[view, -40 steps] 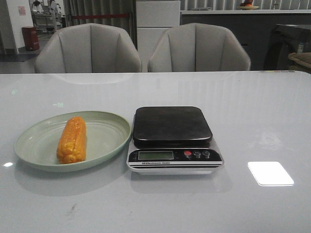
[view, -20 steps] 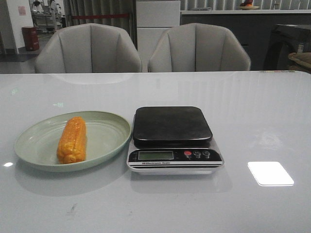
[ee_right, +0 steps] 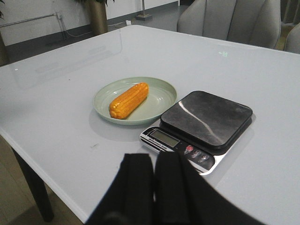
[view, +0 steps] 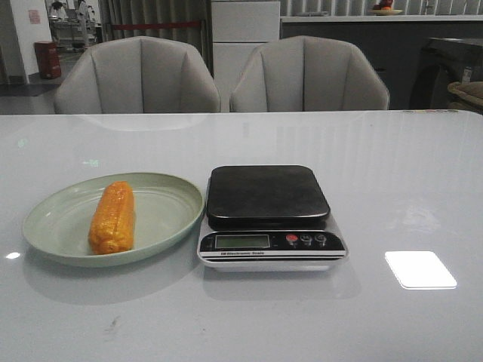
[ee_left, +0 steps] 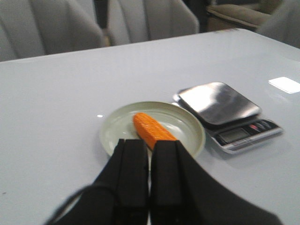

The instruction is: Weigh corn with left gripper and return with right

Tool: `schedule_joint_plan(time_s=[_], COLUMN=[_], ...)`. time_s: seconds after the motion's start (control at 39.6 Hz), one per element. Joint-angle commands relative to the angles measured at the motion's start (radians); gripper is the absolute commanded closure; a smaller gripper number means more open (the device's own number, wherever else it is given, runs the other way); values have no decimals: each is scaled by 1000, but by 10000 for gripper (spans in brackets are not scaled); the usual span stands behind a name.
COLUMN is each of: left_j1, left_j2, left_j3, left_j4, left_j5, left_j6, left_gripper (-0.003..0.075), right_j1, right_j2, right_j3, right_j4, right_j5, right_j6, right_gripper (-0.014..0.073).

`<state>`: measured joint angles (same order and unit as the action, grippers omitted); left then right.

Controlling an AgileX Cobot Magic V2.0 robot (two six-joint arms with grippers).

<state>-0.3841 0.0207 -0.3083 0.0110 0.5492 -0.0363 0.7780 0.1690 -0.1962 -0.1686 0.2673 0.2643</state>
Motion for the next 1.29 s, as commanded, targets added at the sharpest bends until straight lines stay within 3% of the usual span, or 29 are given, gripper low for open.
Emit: schedule_joint_plan(time_s=[0.0,0.23,0.56,1.26], left_j1=[124,357,338,337], left_j2=[12,12,-51,-48], left_j3=[11,140,350,347], left_j4=[1,3,54,28], left_j5=[-151,-374,-653,-630], left_j6=[-2,-2,-2,-2], left_gripper=[596,596,596,596], right_j1=[-2,-2,-2,-2], right_j2=[8,8,8,8], right_j3=[-27,-27,-27,-27], right_j4=[-16,-16,-16,-16], right_j5=[-83,-83,-83,-83], right_j6=[-7,-7,-7,-7], right_gripper=[446,446,446,446])
